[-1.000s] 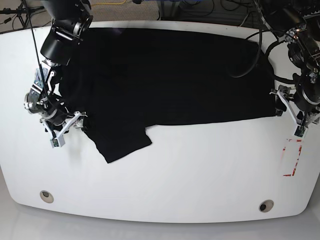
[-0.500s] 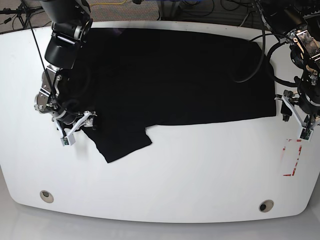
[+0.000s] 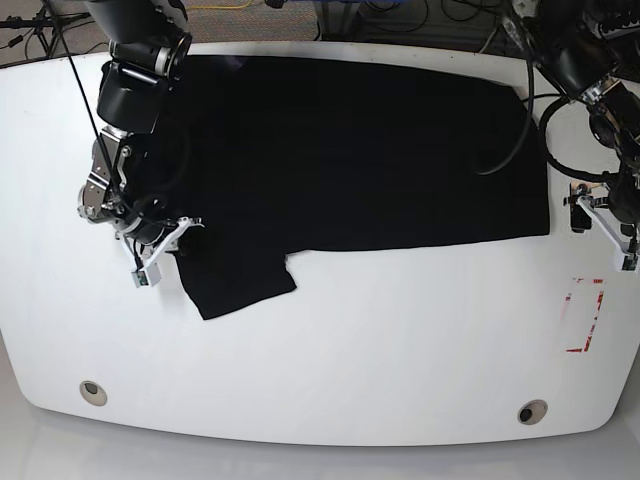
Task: Fold the T-shirt properly
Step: 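Move both grippers along the shirt edges and grasp them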
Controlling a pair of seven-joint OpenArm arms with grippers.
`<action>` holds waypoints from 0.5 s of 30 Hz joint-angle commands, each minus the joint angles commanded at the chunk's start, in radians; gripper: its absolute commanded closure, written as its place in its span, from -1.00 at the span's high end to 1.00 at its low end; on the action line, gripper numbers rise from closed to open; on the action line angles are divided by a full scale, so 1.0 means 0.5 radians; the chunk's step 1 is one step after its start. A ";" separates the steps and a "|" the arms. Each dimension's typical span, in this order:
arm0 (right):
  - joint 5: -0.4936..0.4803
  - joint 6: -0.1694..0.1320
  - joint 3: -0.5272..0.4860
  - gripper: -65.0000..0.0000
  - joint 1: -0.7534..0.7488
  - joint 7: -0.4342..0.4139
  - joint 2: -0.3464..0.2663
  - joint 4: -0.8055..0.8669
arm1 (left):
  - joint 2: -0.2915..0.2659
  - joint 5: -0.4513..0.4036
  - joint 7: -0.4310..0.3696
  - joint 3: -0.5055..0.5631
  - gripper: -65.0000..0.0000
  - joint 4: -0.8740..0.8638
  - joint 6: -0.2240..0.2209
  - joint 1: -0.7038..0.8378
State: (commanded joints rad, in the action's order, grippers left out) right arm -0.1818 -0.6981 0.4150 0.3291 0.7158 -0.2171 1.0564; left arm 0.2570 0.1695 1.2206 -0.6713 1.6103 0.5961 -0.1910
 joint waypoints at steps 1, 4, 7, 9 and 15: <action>0.000 0.000 0.000 -0.80 0.000 0.000 0.000 0.000 | 0.003 0.003 0.000 0.003 0.74 -0.040 -0.025 -0.003; 0.000 0.000 -0.003 -0.80 -0.003 0.000 -0.003 0.000 | 0.003 0.006 -0.003 0.006 0.74 -0.114 -0.028 -0.021; 0.000 0.000 -0.003 -0.81 -0.006 0.000 -0.003 0.000 | 0.000 0.006 -0.009 0.003 0.74 -0.206 -0.028 -0.071; 0.000 0.000 -0.003 -0.81 -0.006 0.000 0.000 0.003 | 0.000 0.006 -0.049 0.003 0.74 -0.298 -0.028 -0.092; 0.000 0.000 -0.003 -0.81 -0.006 0.000 0.003 0.003 | 0.000 0.006 -0.227 0.006 0.73 -0.549 -0.028 -0.098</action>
State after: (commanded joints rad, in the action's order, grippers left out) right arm -0.1818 -0.6981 0.4135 0.3261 0.7158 -0.2156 1.0579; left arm 0.2570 0.1726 1.1070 -0.6682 1.3357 0.5823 -0.2401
